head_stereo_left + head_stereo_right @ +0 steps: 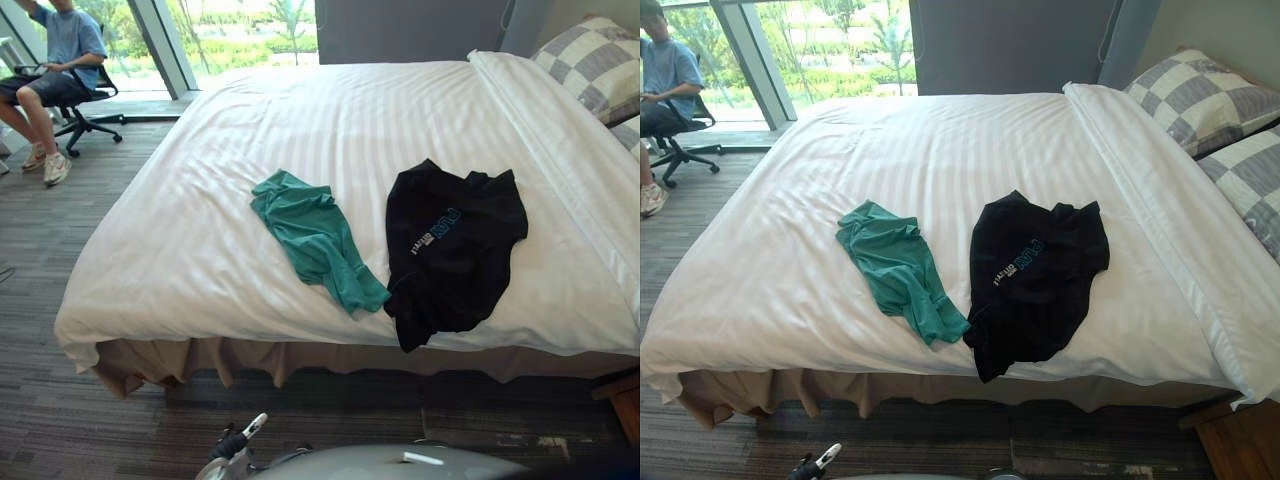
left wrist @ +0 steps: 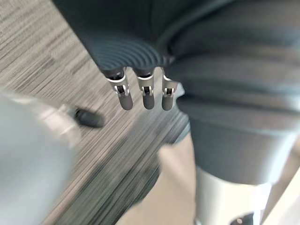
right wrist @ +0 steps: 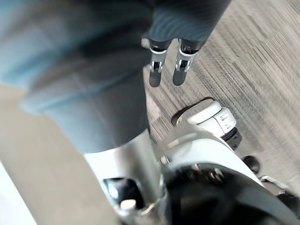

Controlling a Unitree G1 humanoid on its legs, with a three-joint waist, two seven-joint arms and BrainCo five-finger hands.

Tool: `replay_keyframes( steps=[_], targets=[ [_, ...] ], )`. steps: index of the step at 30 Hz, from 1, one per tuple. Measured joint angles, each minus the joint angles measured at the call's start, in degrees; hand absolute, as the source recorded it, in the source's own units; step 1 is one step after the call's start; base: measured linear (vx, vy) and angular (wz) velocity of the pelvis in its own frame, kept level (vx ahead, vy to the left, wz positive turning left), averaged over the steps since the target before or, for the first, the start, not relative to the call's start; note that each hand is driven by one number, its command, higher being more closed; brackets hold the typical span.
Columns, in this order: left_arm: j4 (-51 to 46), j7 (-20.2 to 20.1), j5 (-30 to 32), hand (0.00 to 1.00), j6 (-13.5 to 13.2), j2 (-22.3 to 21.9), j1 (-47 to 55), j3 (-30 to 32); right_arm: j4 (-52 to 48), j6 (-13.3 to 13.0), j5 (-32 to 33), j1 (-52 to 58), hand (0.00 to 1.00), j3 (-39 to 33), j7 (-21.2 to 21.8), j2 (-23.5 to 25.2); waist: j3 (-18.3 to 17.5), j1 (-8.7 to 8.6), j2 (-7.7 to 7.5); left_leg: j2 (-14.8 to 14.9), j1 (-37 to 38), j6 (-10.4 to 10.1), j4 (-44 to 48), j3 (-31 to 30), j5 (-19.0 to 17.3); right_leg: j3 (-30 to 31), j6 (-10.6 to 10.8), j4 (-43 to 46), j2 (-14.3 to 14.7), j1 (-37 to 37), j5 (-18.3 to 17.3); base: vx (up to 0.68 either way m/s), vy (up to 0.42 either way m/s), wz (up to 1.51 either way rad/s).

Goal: Tidy the bed and pick cloth on bed and put in laundry

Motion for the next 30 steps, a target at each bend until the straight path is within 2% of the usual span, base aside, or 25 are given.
replay_keyframes(
  steps=[1,2,3,4,6,8,9,11,13,17,18,19,21,22,24,25,27,28,29,30],
  targets=[
    [-0.92,0.46,-0.31,0.00,-0.09,0.00,0.00,0.62,-1.12,-0.08,1.30,-0.03,0.00,-2.41,-0.90,-0.12,-0.02,0.00,0.02,0.00,0.04,0.00,0.00,0.36,0.00,0.10,0.00,-0.02,-0.07,-0.05,0.00,0.01,0.031,-0.18],
    [-4.02,2.13,-0.88,0.00,-0.23,0.26,0.02,1.95,-6.44,-1.25,2.98,-0.48,0.00,-8.31,-2.64,-1.26,-0.23,0.03,0.37,-0.08,0.60,-0.07,0.01,1.57,-0.19,0.82,0.01,-0.18,-0.21,-0.09,0.00,0.03,0.052,-0.26],
    [-5.43,2.51,-1.08,0.00,-0.39,0.51,-0.03,2.88,-8.90,-2.05,3.17,-0.90,0.00,-10.29,-3.05,-2.12,-0.43,0.06,0.49,-0.12,0.92,-0.03,0.01,2.14,-0.39,1.20,0.01,-0.24,-0.26,-0.10,0.00,0.06,0.078,-0.34],
    [-9.67,4.31,-0.93,0.00,-1.32,2.36,-0.69,3.30,-15.07,-5.21,3.01,-1.61,0.00,-14.26,-3.94,-4.98,-1.11,0.27,0.17,-0.24,1.43,-0.04,0.02,2.72,-0.93,1.53,0.03,-0.38,-0.49,0.04,-0.01,0.07,0.059,-0.16],
    [-11.74,4.61,-0.24,0.00,-2.48,3.46,-1.35,3.48,-17.11,-6.60,3.17,-2.77,0.00,-16.17,-4.06,-6.16,-1.37,0.33,-0.21,-0.33,1.37,-0.05,0.02,2.76,-1.11,1.47,0.09,-0.52,-0.55,0.03,-0.09,0.08,0.023,-0.04],
    [-17.23,6.14,0.34,0.00,-5.42,5.64,-2.51,3.40,-20.89,-10.44,2.06,-4.23,0.00,-17.78,-1.51,-7.31,-1.80,0.52,-0.97,-0.39,1.44,-0.27,0.04,2.96,-1.66,1.26,-0.16,-0.58,-0.63,0.15,-0.47,0.12,0.009,0.01],
    [-18.51,6.32,0.33,0.00,-6.02,6.11,-2.57,3.37,-22.07,-10.85,1.18,-4.34,0.00,-17.72,-1.33,-7.29,-1.86,0.50,-1.22,-0.38,1.50,-0.33,0.04,3.02,-1.80,1.21,-0.17,-0.56,-0.63,0.19,-0.58,0.15,0.001,-0.01],
    [-25.11,6.56,0.31,0.00,-7.58,9.45,-2.98,3.41,-27.97,-12.77,-5.12,-3.86,0.00,-17.52,-0.39,-7.68,-2.75,0.46,-2.07,-0.34,1.67,-0.69,0.16,3.89,-2.01,1.52,0.08,-0.44,-0.84,0.49,-0.73,0.21,0.005,-0.10],
    [-28.79,6.43,0.81,0.00,-7.96,11.49,-4.20,3.84,-31.89,-13.27,-7.75,-3.34,0.00,-17.54,0.04,-8.29,-3.02,0.27,-2.37,-0.54,1.66,-0.62,0.40,4.18,-1.94,1.53,0.08,-0.44,-0.83,0.51,-0.78,0.23,0.001,-0.01],
    [-38.07,3.91,5.51,0.00,-9.06,16.55,-7.04,5.25,-41.62,-13.78,-13.88,-3.69,0.00,-17.37,2.09,-12.09,-3.41,-0.57,-2.78,-0.75,2.89,-0.48,0.43,4.44,-1.93,1.64,0.02,-0.09,-0.84,1.52,-0.75,0.19,-0.009,0.02],
    [-39.41,2.83,8.14,0.00,-9.01,18.27,-6.87,5.22,-43.70,-13.79,-16.12,-4.96,0.00,-17.14,2.71,-13.59,-3.44,-1.43,-2.75,-0.70,3.14,-0.34,0.61,4.43,-2.02,1.74,0.01,0.42,-0.84,1.73,-0.76,0.13,-0.024,-0.03],
    [-39.50,2.42,9.42,0.00,-9.02,18.98,-6.87,5.23,-44.06,-13.79,-16.85,-5.43,0.00,-16.92,2.93,-14.22,-3.43,-1.63,-2.75,-0.65,3.09,-0.11,1.01,4.44,-2.19,1.88,0.01,0.56,-0.85,1.67,-0.76,0.13,-0.029,-0.11],
    [-38.30,-1.60,11.98,0.00,-9.19,22.48,-7.72,5.01,-44.03,-13.77,-20.16,-8.13,0.00,-14.40,3.40,-18.54,-3.22,-1.78,-2.46,-0.44,2.28,0.19,2.98,4.74,-3.20,3.49,-0.03,0.75,-0.95,0.59,-0.79,0.13,-0.037,-0.24],
    [-37.62,-2.38,12.04,0.00,-9.18,22.99,-8.36,4.83,-44.04,-13.65,-20.37,-8.80,0.00,-13.68,3.46,-19.36,-3.11,-1.76,-2.29,-0.43,2.12,0.18,3.22,4.98,-3.30,3.70,-0.07,0.84,-0.97,0.35,-0.81,0.08,-0.041,-0.24],
    [-33.84,-4.49,14.28,0.00,-7.91,25.59,-13.65,1.38,-44.04,-11.83,-21.22,-14.70,0.00,-9.18,3.61,-22.90,-2.14,-2.25,-0.84,-0.44,0.88,0.88,4.79,5.56,-3.83,5.47,-0.61,2.72,-1.19,-1.56,-1.19,0.04,-0.023,-0.14],
    [-33.46,-4.73,14.33,0.00,-7.55,26.03,-14.67,0.28,-44.04,-11.42,-21.25,-15.96,0.00,-8.28,3.64,-23.32,-1.90,-2.39,-0.54,-0.43,0.43,0.91,5.26,5.56,-3.85,5.77,-0.75,3.50,-1.29,-2.24,-1.36,0.00,-0.021,-0.10],
    [-32.95,-4.68,18.17,0.00,-5.07,27.35,-19.74,-5.53,-44.13,-9.25,-21.67,-23.03,0.00,-3.86,3.46,-24.40,-0.10,-3.28,1.71,-0.26,-2.31,1.05,7.69,5.48,-3.75,6.54,-1.62,10.75,-1.78,-7.93,-2.23,0.00,-0.032,-0.13],
    [-32.93,-4.65,18.70,0.00,-4.66,27.35,-20.60,-6.24,-44.12,-8.81,-21.67,-23.99,0.00,-3.24,3.38,-24.54,0.29,-3.32,2.13,-0.08,-2.73,1.14,8.06,5.47,-3.70,6.81,-1.61,12.54,-1.74,-9.30,-2.44,0.00,-0.094,-0.30],
    [-32.60,-4.33,18.79,0.00,-3.57,27.33,-23.26,-7.88,-44.24,-7.77,-21.67,-26.44,0.00,-1.25,3.25,-24.92,2.10,-3.52,3.21,0.80,-3.39,1.38,8.77,4.94,-3.56,8.99,-1.39,16.03,-0.83,-13.85,-5.38,0.02,-0.115,-0.32],
    [-32.17,-4.20,18.85,0.00,-3.15,27.49,-24.57,-8.41,-44.35,-7.45,-21.67,-27.34,0.00,-0.73,3.18,-24.91,2.92,-3.46,3.24,0.67,-3.43,1.34,8.88,4.98,-3.60,9.98,-1.85,12.53,-0.29,-14.01,-4.97,0.07,-0.173,-0.26]
  ],
)
